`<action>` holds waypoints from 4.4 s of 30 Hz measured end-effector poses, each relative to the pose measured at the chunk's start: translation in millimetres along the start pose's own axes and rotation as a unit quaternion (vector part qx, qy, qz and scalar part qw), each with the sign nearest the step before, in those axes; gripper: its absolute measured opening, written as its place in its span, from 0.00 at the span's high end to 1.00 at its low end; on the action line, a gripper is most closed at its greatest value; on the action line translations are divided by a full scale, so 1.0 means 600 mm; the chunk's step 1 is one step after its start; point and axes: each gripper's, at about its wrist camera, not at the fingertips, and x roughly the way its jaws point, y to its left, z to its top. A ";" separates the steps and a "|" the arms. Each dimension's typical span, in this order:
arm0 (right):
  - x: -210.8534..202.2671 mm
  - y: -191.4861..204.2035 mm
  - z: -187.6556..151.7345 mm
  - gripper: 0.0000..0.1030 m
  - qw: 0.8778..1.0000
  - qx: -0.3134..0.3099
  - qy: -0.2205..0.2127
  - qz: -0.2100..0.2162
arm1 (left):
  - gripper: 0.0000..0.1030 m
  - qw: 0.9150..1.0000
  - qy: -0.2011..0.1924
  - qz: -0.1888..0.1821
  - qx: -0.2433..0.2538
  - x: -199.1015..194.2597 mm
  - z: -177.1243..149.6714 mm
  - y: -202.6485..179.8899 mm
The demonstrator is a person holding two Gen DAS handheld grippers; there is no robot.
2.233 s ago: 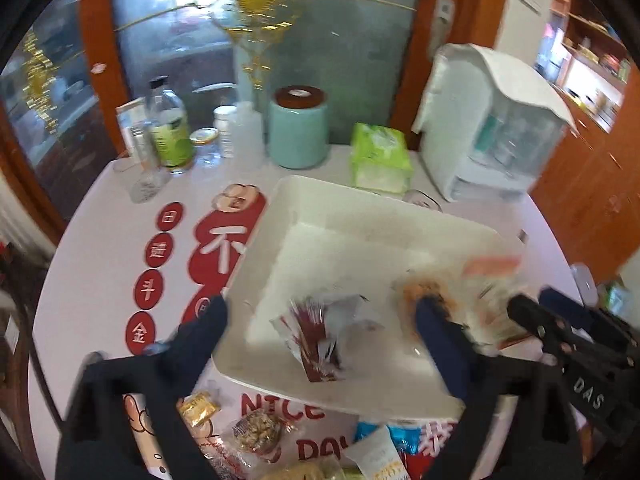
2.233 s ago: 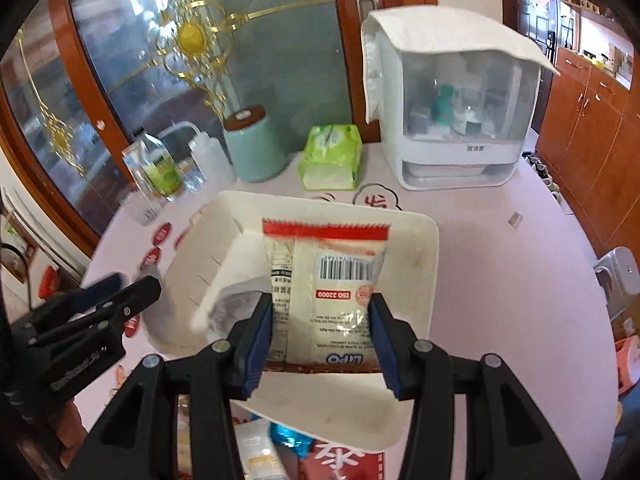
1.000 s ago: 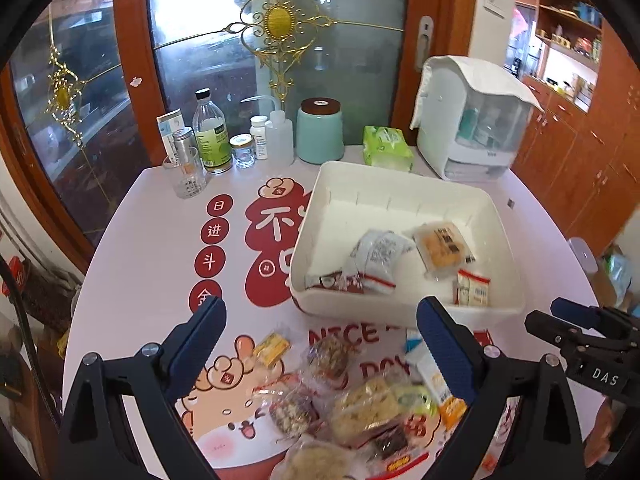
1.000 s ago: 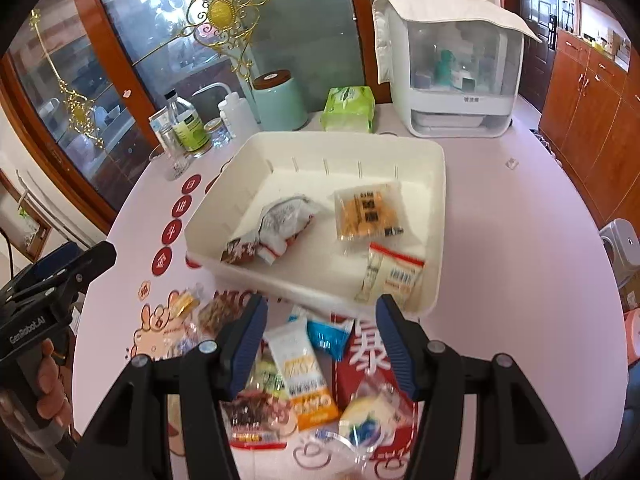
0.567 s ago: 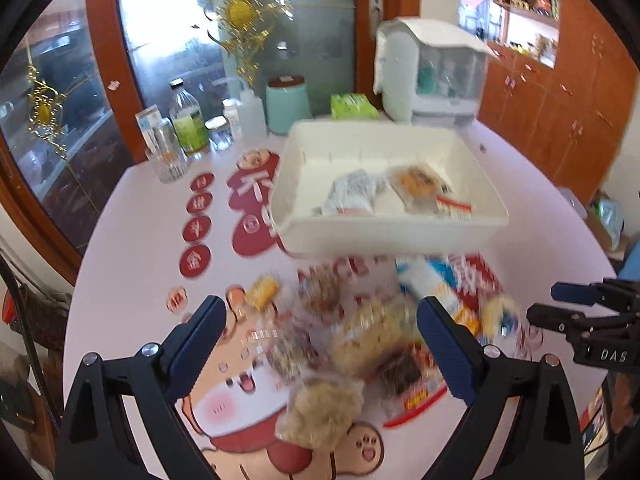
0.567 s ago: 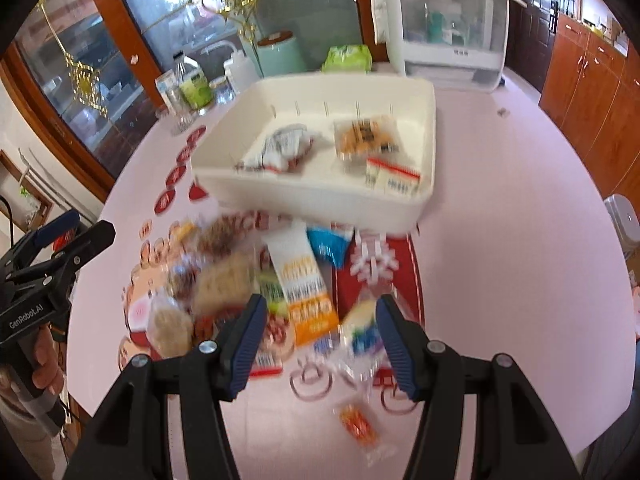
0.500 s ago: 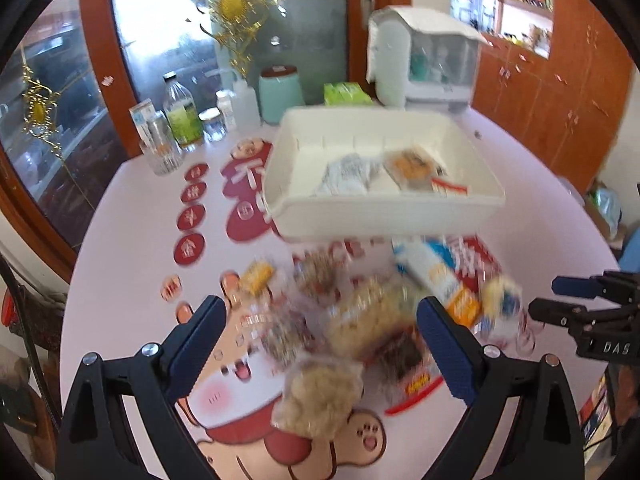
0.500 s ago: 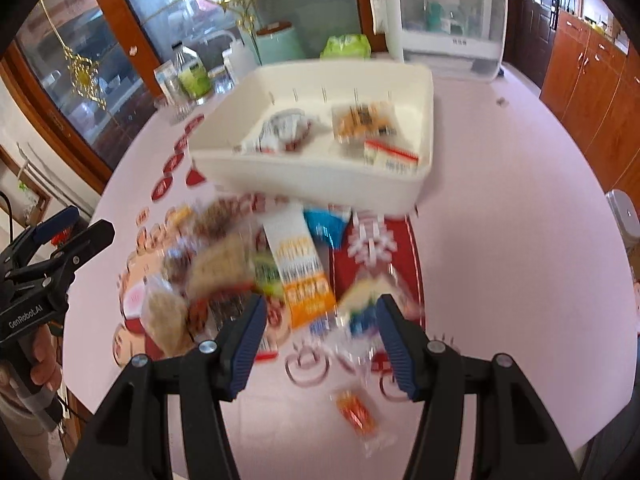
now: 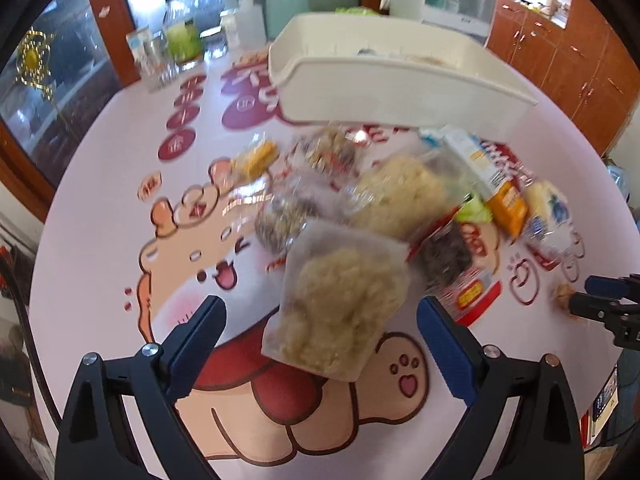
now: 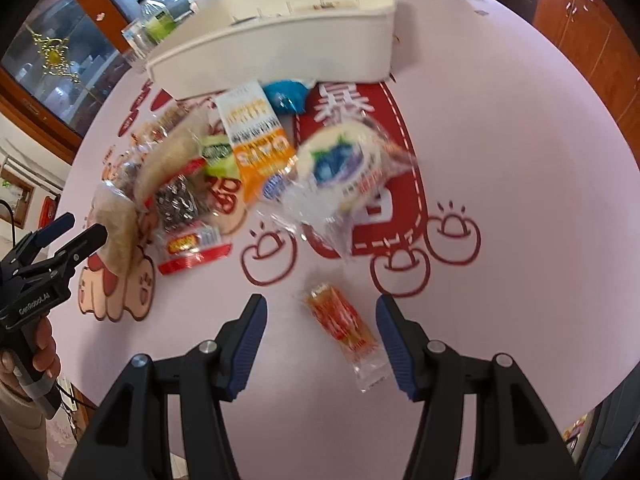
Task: Organize snacks
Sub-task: 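Grasp the puffed-snack bag with left tool while right grasps the red twist snack, then carry both snacks into the white tray and release them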
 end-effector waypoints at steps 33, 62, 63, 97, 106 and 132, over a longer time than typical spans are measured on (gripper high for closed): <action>0.021 0.010 -0.038 0.78 0.996 -0.066 -0.016 -0.055 | 0.50 0.999 0.022 0.004 -0.028 0.055 -0.028 -0.013; -0.133 0.092 0.101 0.79 0.988 -0.108 -0.103 0.034 | 0.54 0.997 -0.040 -0.058 -0.017 -0.137 0.113 -0.099; -0.143 0.092 0.114 0.79 0.988 -0.109 -0.108 0.035 | 0.54 0.997 -0.044 -0.055 -0.016 -0.142 0.128 -0.100; -0.127 0.071 0.560 0.78 0.989 -0.059 -0.115 0.069 | 0.52 0.996 -0.071 0.053 -0.032 -0.021 0.520 -0.082; -0.063 0.054 0.541 0.61 0.995 -0.045 -0.076 0.034 | 0.09 0.996 -0.057 0.075 -0.005 0.012 0.497 -0.088; -0.132 0.085 0.475 0.60 0.992 -0.061 -0.100 0.041 | 0.09 0.995 -0.077 0.053 -0.022 -0.072 0.437 -0.071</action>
